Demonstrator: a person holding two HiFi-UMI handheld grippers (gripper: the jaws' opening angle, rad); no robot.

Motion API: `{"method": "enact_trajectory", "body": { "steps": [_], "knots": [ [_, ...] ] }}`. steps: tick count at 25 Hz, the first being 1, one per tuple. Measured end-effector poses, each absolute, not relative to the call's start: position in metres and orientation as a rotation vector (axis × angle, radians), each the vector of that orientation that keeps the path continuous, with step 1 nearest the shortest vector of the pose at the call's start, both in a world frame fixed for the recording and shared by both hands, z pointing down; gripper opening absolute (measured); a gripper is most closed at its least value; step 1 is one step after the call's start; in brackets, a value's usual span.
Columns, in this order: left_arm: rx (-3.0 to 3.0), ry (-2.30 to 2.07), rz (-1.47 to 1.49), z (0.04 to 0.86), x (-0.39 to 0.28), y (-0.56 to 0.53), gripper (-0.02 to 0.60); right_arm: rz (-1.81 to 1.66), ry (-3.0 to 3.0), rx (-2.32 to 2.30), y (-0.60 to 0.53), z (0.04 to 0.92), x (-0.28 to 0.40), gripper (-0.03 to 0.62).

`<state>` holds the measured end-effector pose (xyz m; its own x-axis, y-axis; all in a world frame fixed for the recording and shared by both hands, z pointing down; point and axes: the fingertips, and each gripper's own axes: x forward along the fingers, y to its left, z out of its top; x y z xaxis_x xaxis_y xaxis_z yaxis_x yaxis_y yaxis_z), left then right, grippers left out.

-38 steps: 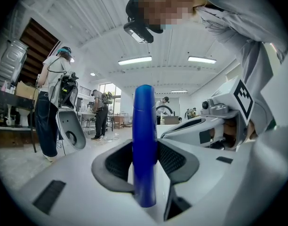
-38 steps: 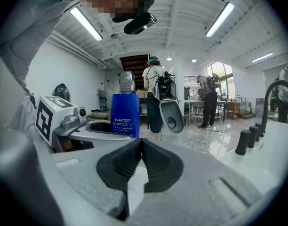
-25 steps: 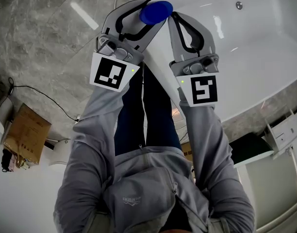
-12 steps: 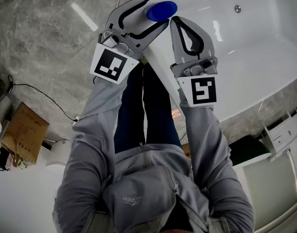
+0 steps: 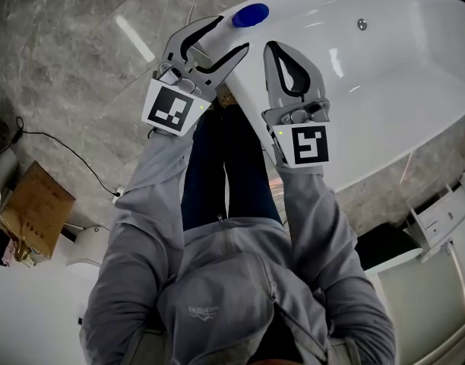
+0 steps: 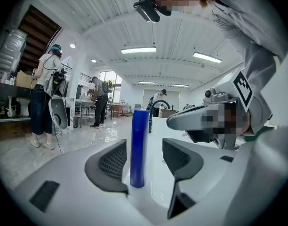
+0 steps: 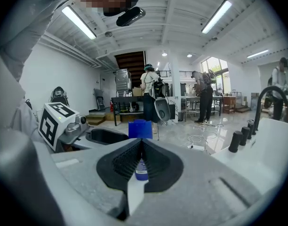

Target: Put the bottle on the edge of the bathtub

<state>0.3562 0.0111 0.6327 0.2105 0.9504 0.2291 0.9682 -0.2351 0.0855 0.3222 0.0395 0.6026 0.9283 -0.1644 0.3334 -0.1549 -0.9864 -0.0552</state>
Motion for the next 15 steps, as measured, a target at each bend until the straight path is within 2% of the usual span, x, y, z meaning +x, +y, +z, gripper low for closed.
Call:
{"method": "enact_trajectory", "body": {
  "steps": [1, 5, 7, 11, 15],
  "knots": [
    [-2.375, -1.882, -0.34, 0.625, 0.354, 0.008, 0.231, -0.532, 0.246, -3.063, 0.039, 0.597, 0.32, 0.005],
    [-2.386, -1.82, -0.268, 0.588, 0.35, -0.003, 0.073, -0.485, 0.226, -3.081, 0.033, 0.566, 0.317, 0.005],
    [-2.394, -1.803, -0.244, 0.569, 0.35, -0.007, 0.035, -0.459, 0.225, -3.086, 0.029, 0.548, 0.318, 0.005],
    [-2.408, -1.777, -0.221, 0.528, 0.342, -0.014, 0.008, -0.403, 0.21, -3.116, 0.025, 0.509, 0.314, 0.005],
    [-2.445, -1.753, -0.201, 0.481, 0.331, -0.021, 0.006, -0.389, 0.201, -3.156, 0.024, 0.469, 0.306, 0.005]
  ]
}}
